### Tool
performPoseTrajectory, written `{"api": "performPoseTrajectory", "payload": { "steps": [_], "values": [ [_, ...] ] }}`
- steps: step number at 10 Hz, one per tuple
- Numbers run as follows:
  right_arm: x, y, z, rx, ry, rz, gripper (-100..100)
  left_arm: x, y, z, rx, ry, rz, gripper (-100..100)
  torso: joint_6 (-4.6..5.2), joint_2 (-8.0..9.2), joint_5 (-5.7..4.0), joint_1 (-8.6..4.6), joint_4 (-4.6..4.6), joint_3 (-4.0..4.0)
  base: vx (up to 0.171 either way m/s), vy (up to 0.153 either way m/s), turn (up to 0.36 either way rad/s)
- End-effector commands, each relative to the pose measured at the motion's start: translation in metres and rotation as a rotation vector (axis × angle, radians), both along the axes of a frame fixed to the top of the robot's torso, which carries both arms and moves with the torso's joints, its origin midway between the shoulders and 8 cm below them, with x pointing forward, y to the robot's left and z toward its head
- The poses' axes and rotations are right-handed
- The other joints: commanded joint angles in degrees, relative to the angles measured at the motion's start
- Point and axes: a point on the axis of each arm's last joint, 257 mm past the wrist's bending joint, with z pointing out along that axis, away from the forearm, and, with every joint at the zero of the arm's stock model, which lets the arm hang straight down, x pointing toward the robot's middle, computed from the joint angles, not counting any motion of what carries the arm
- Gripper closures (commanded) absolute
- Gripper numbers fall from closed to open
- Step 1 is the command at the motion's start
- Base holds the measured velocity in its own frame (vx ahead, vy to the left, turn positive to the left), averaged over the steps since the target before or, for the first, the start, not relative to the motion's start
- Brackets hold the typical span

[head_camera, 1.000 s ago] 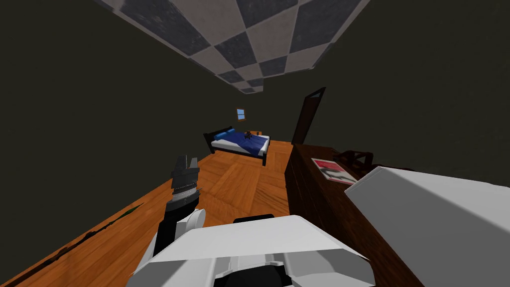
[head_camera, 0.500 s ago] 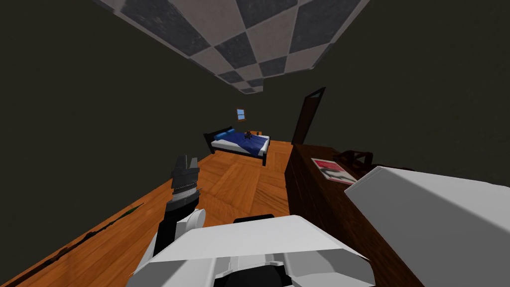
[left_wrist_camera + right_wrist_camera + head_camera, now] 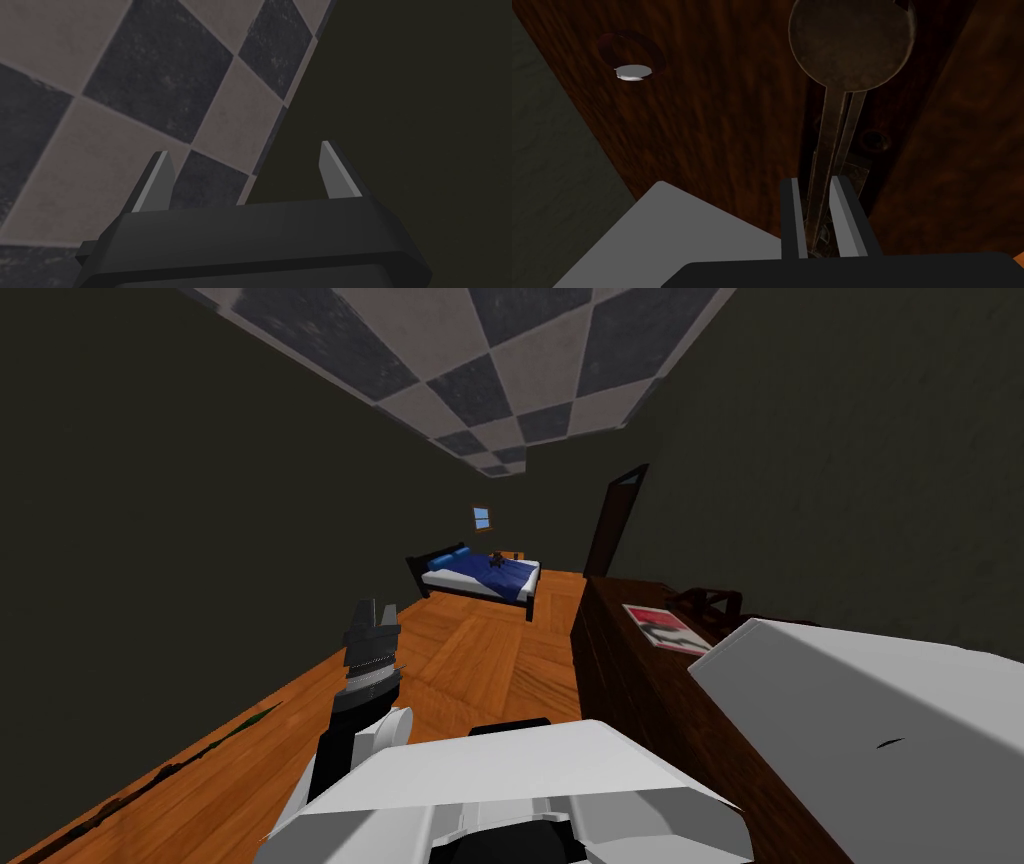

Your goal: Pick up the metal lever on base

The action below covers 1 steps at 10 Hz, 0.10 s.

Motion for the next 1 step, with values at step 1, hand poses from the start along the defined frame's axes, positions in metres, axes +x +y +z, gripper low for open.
{"api": "performPoseTrajectory", "payload": {
  "steps": [1],
  "values": [
    [0.0, 0.0, 0.0, 0.0, 0.0, 0.0, 0, 0.0, 0.0, 0.0, 0.0, 0.0, 0.0, 0, 0.0, 0.0, 0.0, 0.0, 0.0, 0.0, 0.0, 0.0, 0.0]
  ]
}}
